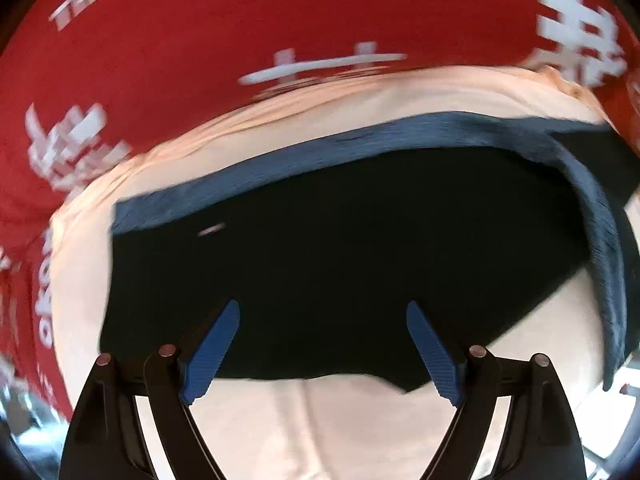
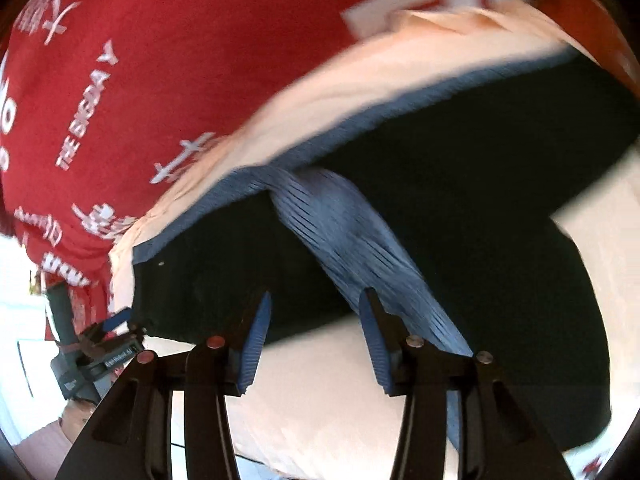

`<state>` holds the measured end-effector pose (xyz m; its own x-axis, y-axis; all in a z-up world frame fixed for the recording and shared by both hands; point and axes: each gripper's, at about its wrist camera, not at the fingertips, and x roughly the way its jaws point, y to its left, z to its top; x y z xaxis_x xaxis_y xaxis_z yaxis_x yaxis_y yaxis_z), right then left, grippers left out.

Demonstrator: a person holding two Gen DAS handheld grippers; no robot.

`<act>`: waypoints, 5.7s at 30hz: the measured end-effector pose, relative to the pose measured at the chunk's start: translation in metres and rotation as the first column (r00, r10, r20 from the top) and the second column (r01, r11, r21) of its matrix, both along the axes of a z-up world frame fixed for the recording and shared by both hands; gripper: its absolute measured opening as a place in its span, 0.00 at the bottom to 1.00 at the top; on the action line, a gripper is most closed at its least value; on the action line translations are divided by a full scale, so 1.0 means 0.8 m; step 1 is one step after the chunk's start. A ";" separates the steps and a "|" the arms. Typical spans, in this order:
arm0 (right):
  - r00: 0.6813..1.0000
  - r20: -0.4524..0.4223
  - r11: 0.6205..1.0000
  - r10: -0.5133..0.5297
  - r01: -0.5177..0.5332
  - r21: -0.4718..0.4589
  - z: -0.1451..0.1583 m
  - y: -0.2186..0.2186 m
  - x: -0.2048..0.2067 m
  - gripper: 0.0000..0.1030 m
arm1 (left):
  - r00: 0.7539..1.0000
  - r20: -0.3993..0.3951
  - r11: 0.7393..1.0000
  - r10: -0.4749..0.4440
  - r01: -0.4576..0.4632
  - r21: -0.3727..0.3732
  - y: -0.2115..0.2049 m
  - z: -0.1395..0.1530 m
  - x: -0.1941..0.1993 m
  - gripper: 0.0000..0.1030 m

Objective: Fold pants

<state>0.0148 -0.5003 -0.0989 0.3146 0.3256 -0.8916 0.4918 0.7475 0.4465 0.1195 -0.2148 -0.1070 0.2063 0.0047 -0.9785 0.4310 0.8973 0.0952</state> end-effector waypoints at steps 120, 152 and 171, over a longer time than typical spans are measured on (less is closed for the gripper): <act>0.984 -0.087 0.899 0.158 -0.179 -0.401 -0.056 -0.220 0.015 0.32 | 0.935 0.103 0.925 0.339 -0.351 0.144 -0.115 -0.073 0.021 1.00; 0.995 0.019 0.898 0.093 -0.093 0.430 -0.118 0.159 0.018 0.43 | 0.913 0.112 0.913 0.392 -0.401 0.075 0.226 -0.086 0.073 1.00; 0.997 -0.041 0.970 0.066 -0.054 0.238 -0.121 0.166 0.016 0.07 | 0.920 0.069 0.922 0.385 -0.387 0.014 0.240 -0.083 0.067 1.00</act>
<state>0.0272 -0.3677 -0.1960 0.2464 0.5460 -0.8007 0.4749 0.6521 0.5909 0.1730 -0.0230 -0.1730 0.2447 0.1229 -0.9618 0.0438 0.9895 0.1376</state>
